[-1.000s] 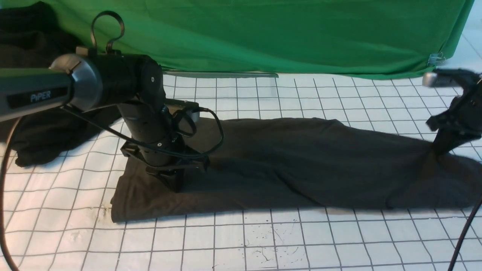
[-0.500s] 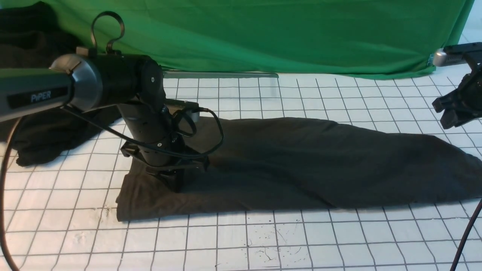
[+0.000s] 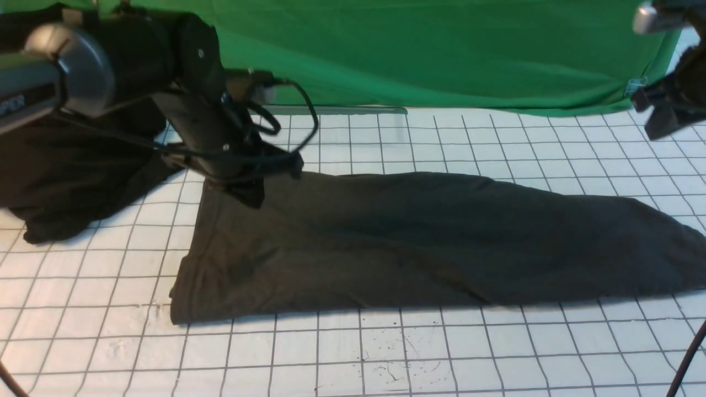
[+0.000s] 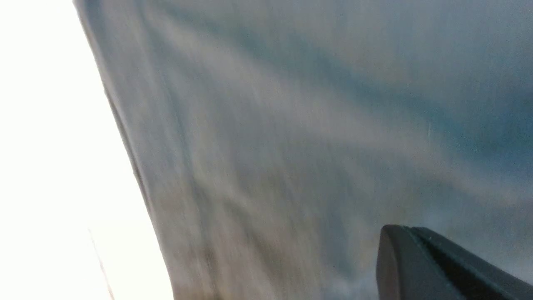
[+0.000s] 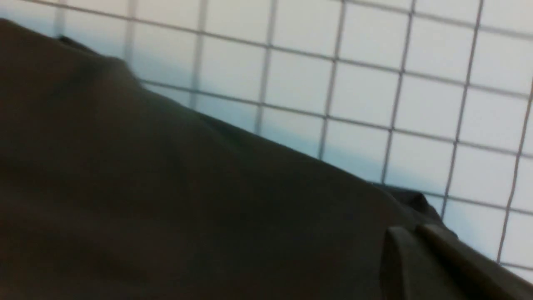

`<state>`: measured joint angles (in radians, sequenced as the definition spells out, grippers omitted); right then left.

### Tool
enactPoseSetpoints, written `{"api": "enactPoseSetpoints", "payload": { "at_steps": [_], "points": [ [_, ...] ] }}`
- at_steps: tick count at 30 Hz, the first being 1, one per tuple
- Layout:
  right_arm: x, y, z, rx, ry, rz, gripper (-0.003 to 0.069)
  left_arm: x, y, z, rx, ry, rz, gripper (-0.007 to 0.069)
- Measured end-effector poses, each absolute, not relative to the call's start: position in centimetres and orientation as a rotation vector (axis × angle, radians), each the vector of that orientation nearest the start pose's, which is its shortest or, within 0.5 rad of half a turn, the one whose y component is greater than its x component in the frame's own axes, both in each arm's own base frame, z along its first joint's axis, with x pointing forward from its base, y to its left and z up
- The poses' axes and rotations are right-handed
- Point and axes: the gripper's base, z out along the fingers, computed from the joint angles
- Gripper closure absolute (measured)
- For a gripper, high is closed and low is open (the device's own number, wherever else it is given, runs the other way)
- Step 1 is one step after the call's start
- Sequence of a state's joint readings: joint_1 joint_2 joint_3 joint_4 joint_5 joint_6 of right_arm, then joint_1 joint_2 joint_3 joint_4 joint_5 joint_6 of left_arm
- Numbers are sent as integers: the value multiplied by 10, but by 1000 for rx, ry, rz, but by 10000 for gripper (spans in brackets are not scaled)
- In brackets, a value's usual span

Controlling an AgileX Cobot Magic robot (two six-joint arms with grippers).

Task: Fold a long-sleeved shirt over a white checkered tablecloth.
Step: 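Pull the folded dark garment lengthwise by its ends to straighten it flat on the table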

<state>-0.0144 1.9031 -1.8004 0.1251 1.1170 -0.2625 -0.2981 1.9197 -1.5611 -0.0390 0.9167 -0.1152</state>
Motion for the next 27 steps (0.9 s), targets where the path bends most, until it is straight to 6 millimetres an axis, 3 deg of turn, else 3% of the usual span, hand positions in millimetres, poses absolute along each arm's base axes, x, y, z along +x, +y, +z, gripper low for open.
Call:
{"api": "enactPoseSetpoints", "payload": {
  "at_steps": [5, 8, 9, 12, 14, 15, 19, 22, 27],
  "points": [
    [410, 31, 315, -408, 2708, 118, 657, 402, -123, 227, 221, 2831, -161, 624],
    [403, 43, 300, -481, 2774, 144, 657, 399, -121, 206, 235, 2914, -138, 624],
    [397, 46, 285, -525, 2824, 154, 657, 392, -119, 195, 242, 2954, -118, 624],
    [391, 46, 266, -539, 2875, 162, 657, 385, -116, 185, 249, 2984, -98, 624],
    [384, 45, 235, -534, 2909, 160, 657, 372, -111, 175, 245, 3012, -89, 624],
    [384, 45, 235, -534, 2909, 160, 657, 371, -111, 175, 245, 3012, -89, 624],
    [381, 44, 203, -438, 2859, 141, 657, 361, -104, 167, 217, 2981, -89, 624],
    [385, 45, 200, -395, 2828, 158, 657, 359, -99, 167, 182, 2972, -104, 624],
    [399, 57, 217, -340, 2713, 245, 657, 356, -95, 176, 134, 2938, -124, 624]
  ]
}}
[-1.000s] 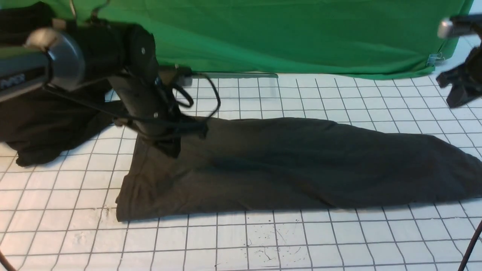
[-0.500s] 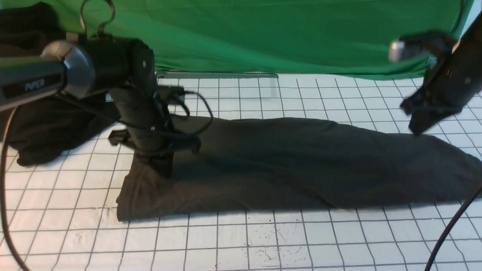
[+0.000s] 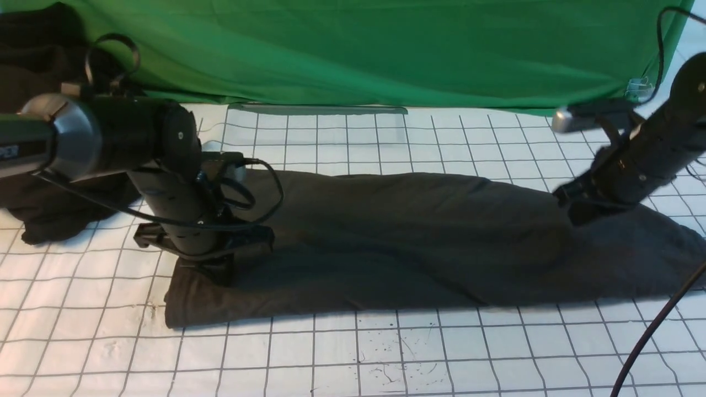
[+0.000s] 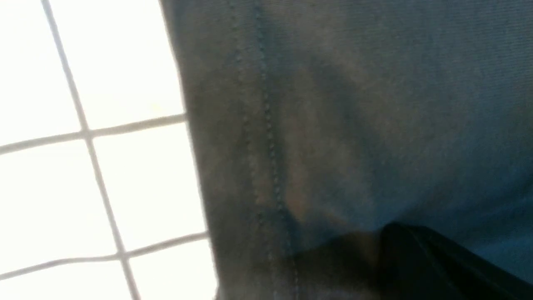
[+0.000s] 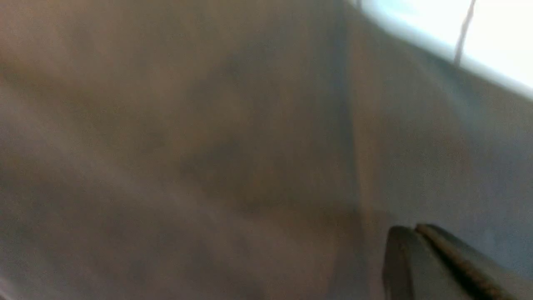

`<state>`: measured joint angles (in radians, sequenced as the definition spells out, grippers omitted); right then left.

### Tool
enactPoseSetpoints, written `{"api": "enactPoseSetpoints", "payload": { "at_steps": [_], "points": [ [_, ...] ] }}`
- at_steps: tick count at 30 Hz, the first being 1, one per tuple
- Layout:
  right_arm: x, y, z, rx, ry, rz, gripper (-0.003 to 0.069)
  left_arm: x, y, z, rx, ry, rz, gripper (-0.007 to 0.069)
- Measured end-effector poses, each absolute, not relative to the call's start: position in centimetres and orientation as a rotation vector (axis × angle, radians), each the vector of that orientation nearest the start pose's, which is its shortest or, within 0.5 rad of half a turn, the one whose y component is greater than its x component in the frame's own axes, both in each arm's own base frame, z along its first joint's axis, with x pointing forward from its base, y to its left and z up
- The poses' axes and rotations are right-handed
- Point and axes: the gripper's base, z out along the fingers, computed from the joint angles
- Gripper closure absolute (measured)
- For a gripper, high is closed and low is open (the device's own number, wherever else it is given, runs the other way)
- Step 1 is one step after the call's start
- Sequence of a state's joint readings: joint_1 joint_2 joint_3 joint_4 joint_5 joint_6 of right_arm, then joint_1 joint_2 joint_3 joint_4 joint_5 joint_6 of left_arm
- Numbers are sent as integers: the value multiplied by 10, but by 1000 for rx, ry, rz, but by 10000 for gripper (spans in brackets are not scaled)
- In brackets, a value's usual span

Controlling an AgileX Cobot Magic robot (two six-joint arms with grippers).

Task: Fold a long-sleeved shirt over a white checkered tablecloth.
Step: 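Pull the folded dark garment lengthwise by its ends to straighten it flat on the table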

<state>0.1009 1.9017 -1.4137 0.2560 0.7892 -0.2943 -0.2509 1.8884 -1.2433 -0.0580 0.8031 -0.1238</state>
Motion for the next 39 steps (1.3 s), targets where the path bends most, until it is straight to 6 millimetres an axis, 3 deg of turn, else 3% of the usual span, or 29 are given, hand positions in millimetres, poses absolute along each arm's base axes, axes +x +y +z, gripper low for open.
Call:
{"api": "enactPoseSetpoints", "payload": {
  "at_steps": [4, 7, 9, 10, 16, 23, 26, 27, 29, 31, 32, 34, 36, 37, 38, 39],
  "points": [
    [413, 77, 232, -368, 2621, 317, 657, 353, -97, 201, 94, 2847, -224, 624],
    [424, 93, 229, -412, 2605, 344, 657, 351, -100, 210, 90, 2814, -279, 624],
    [429, 100, 221, -442, 2614, 352, 657, 351, -101, 210, 96, 2814, -295, 624],
    [435, 106, 202, -470, 2653, 361, 655, 349, -104, 209, 120, 2831, -299, 624],
    [447, 96, 163, -390, 2720, 233, 655, 338, -124, 207, 253, 2878, -272, 624],
    [457, 81, 169, -352, 2692, 127, 649, 325, -150, 207, 384, 2887, -273, 624],
    [451, 76, 209, -376, 2655, 101, 648, 321, -158, 207, 422, 2885, -277, 624],
    [450, 75, 212, -375, 2653, 99, 648, 321, -159, 207, 424, 2885, -277, 624],
    [439, 60, 251, -347, 2624, 82, 645, 321, -158, 206, 427, 2885, -273, 624],
    [433, 45, 266, -308, 2627, 73, 645, 321, -158, 206, 431, 2884, -266, 624],
    [427, 29, 277, -263, 2638, 61, 643, 321, -158, 206, 434, 2883, -262, 624],
    [421, 6, 279, -194, 2683, 48, 639, 321, -158, 206, 436, 2883, -259, 624],
    [407, -46, 261, 27, 2819, 36, 592, 320, -158, 206, 437, 2889, -259, 624],
    [405, -49, 258, 49, 2833, 37, 577, 320, -158, 206, 437, 2889, -259, 624],
    [401, -61, 252, 107, 2861, 37, 551, 320, -158, 206, 437, 2890, -258, 624],
    [394, -79, 238, 201, 2904, 35, 466, 320, -158, 206, 437, 2891, -258, 624]
  ]
}}
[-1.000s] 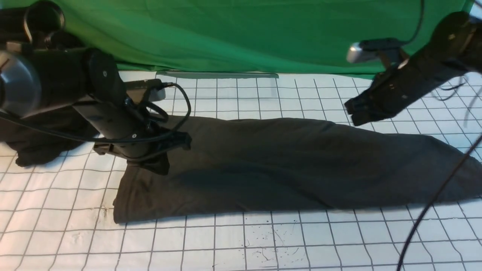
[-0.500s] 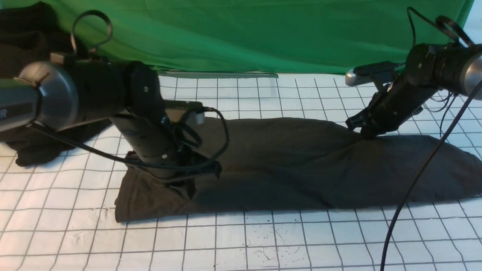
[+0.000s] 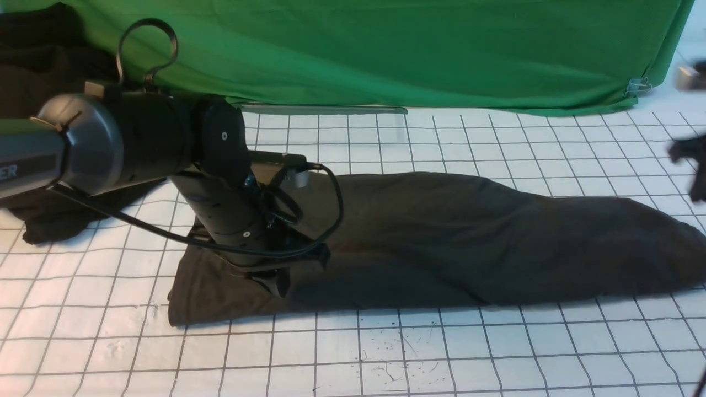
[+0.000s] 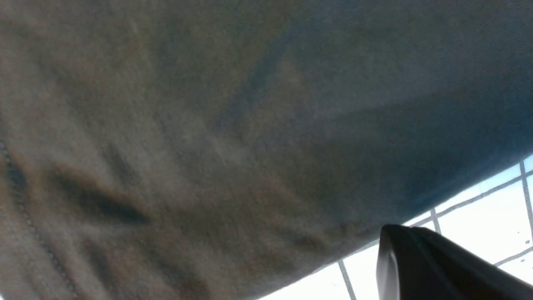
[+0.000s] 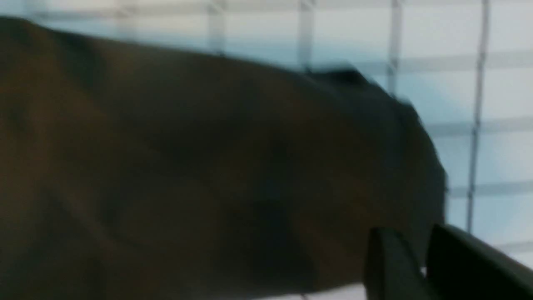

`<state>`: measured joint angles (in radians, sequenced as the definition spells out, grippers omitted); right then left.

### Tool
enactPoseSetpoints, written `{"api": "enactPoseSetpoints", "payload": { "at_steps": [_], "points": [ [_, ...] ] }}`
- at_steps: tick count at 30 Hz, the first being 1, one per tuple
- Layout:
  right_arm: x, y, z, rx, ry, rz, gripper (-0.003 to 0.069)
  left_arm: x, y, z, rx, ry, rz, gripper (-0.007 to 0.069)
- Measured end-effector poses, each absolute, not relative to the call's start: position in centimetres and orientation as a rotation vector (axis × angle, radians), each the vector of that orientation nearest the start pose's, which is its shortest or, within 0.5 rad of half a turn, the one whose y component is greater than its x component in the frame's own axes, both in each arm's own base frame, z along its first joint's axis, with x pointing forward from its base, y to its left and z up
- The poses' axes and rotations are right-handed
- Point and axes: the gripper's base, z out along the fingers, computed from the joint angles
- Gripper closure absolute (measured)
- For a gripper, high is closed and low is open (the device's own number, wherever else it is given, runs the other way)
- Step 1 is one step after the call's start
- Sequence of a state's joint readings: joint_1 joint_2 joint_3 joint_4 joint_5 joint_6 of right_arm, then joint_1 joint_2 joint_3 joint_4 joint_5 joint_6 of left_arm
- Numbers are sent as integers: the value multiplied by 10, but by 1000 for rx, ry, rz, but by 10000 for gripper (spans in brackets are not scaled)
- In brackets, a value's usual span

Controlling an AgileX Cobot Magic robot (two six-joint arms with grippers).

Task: Fold a long-sleeved shirt over a white checkered tablecloth.
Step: 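Pull the folded dark garment lengthwise by its ends to straighten it flat on the table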

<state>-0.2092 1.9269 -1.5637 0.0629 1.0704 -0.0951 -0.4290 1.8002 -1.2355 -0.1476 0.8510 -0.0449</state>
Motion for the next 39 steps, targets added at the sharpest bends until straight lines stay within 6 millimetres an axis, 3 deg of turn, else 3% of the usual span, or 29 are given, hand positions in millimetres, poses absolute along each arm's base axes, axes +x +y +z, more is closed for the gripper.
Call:
{"api": "enactPoseSetpoints", "payload": {
  "at_steps": [2, 4, 6, 10, 13, 17, 19, 20, 21, 24, 25, 30, 34, 39],
  "points": [
    [390, -90, 228, 253, 2929, 32, 375, 320, -158, 206, 437, 2891, -258, 624],
    [388, -101, 212, 314, 2952, 34, 167, 320, -158, 206, 437, 2891, -258, 624],
    [393, -103, 202, 323, 2936, 31, 39, 320, -158, 206, 442, 2889, -258, 624],
    [404, -98, 186, 304, 2906, 27, -21, 320, -157, 206, 456, 2885, -255, 624],
    [410, -93, 170, 292, 2915, 39, -20, 320, -158, 206, 461, 2883, -255, 624],
    [416, -91, 155, 300, 2942, 62, 29, 320, -158, 206, 463, 2882, -255, 624],
    [416, -90, 153, 311, 2949, 84, 130, 321, -158, 206, 462, 2881, -255, 624],
    [416, -90, 153, 310, 2948, 86, 144, 321, -158, 206, 462, 2881, -255, 624],
    [417, -87, 153, 288, 2952, 111, 319, 320, -158, 206, 462, 2881, -255, 624],
    [417, -85, 154, 236, 2958, 109, 538, 321, -157, 206, 465, 2881, -251, 624],
    [418, -86, 155, 227, 2962, 107, 578, 321, -157, 206, 468, 2881, -247, 624],
    [413, -104, 170, 248, 2977, 35, 616, 321, -153, 205, 516, 2884, -173, 624],
    [406, -123, 200, 312, 2915, -33, 616, 322, -150, 203, 539, 2878, -120, 624],
    [400, -129, 222, 317, 2885, -71, 616, 327, -152, 188, 529, 2895, -109, 624]
  ]
}}
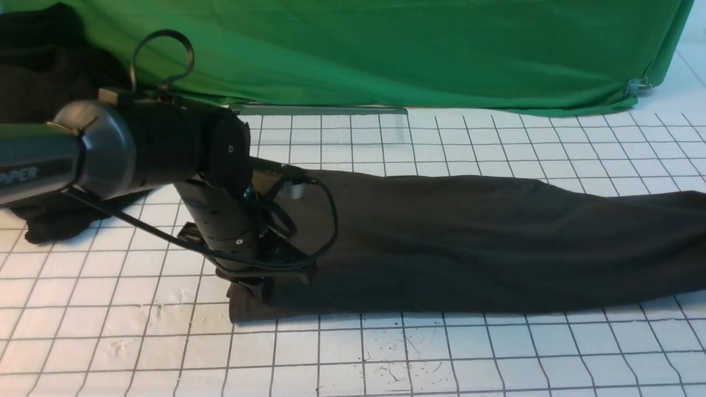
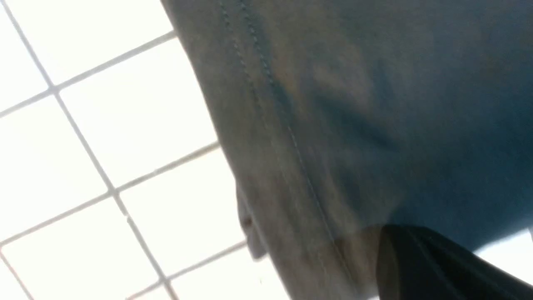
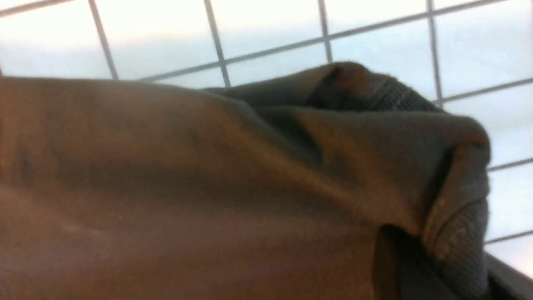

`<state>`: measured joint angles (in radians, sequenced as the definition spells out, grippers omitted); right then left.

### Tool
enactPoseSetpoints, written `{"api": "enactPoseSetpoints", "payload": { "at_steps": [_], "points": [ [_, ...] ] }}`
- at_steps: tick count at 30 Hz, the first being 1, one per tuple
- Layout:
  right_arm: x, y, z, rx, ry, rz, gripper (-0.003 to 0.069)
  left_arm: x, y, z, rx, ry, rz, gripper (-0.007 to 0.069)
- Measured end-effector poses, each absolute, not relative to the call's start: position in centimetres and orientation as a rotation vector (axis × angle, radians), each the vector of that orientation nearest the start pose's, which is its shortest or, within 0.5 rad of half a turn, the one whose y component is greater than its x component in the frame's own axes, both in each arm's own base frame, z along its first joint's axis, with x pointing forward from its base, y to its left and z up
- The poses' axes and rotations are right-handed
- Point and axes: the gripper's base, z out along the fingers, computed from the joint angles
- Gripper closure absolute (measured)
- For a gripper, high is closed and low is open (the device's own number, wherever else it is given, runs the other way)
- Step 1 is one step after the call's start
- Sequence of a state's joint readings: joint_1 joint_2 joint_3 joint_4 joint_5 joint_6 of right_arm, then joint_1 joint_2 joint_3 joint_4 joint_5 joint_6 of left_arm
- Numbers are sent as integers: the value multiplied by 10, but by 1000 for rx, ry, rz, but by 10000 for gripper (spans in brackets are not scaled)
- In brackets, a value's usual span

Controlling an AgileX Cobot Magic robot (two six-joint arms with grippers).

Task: Fold a long-sleeved shirt over a white checkered tablecloth.
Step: 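Pull the folded dark garment lengthwise by its ends to straighten it flat on the table, then fold the right end of the dark garment over onto its left end with the right gripper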

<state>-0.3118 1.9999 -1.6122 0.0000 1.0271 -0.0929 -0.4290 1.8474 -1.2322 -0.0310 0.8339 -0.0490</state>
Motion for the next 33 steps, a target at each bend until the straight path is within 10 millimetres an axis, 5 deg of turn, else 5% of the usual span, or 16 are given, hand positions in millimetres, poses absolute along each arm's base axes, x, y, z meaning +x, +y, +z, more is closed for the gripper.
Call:
{"api": "enactPoseSetpoints", "payload": {
  "at_steps": [8, 16, 22, 24, 26, 31, 33],
  "points": [
    [395, -127, 226, 315, 2922, -62, 616, 328, -148, 176, 523, 2946, -32, 624],
    [385, -99, 291, 232, 2837, -47, 616, 331, -120, 204, 381, 2907, 35, 624],
    [382, -22, 321, 31, 2798, 19, 616, 328, -87, 241, 206, 2838, -11, 624],
    [381, 19, 322, -61, 2795, 62, 616, 328, -74, 245, 139, 2859, -29, 624],
    [380, 37, 322, -109, 2795, 89, 616, 328, -70, 245, 121, 2871, -41, 624],
    [367, 142, 326, -320, 2715, 341, 616, 326, -62, 245, 106, 2911, -78, 624],
    [364, 164, 328, -360, 2687, 403, 616, 325, -63, 245, 105, 2910, -87, 624]
  ]
}}
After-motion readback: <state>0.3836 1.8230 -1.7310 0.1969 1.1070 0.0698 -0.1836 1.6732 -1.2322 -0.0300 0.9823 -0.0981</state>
